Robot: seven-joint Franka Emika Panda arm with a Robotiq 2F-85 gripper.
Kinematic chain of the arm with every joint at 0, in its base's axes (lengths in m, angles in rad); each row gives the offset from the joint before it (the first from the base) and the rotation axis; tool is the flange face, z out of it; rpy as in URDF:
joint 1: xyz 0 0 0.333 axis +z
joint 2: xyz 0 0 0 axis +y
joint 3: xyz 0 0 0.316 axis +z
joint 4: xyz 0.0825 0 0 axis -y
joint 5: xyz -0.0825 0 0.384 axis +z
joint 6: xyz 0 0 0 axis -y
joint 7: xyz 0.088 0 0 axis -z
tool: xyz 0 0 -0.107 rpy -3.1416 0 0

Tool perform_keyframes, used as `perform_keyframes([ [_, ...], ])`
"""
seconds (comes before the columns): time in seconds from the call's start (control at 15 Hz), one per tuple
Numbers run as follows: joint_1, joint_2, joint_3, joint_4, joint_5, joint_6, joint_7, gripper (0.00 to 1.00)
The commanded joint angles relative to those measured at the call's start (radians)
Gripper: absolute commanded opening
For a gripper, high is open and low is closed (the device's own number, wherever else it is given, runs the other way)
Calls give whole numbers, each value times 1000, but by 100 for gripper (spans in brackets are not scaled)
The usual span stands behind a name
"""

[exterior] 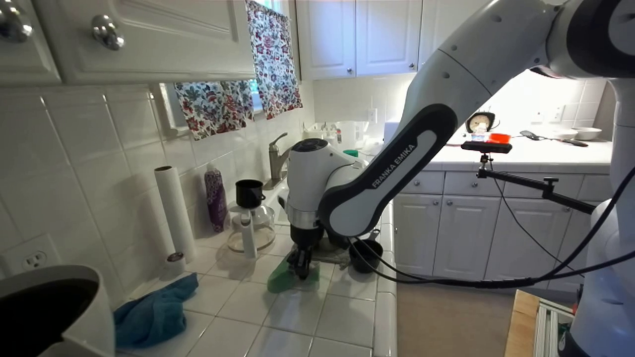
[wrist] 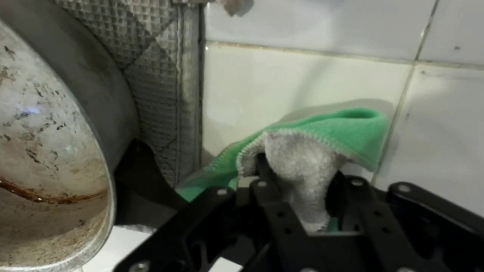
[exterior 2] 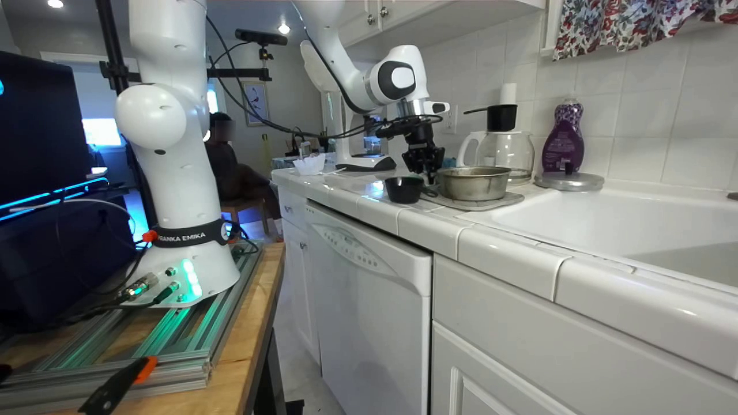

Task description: Put the green towel in the measuring cup.

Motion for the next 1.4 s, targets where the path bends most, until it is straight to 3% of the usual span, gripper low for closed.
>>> perform_keyframes([
  [0.0, 21, -14, 17, -1, 65, -56, -13, 2],
  [0.33, 13, -70, 73, -26, 268, -146, -151, 3],
  [0.6, 7, -203, 85, -89, 414, -208, -311, 3],
  [1.0, 22, -515, 29, -214, 379, -354, -226, 3],
  [1.33, -27, -773, -2, -320, 316, -530, -17, 3],
])
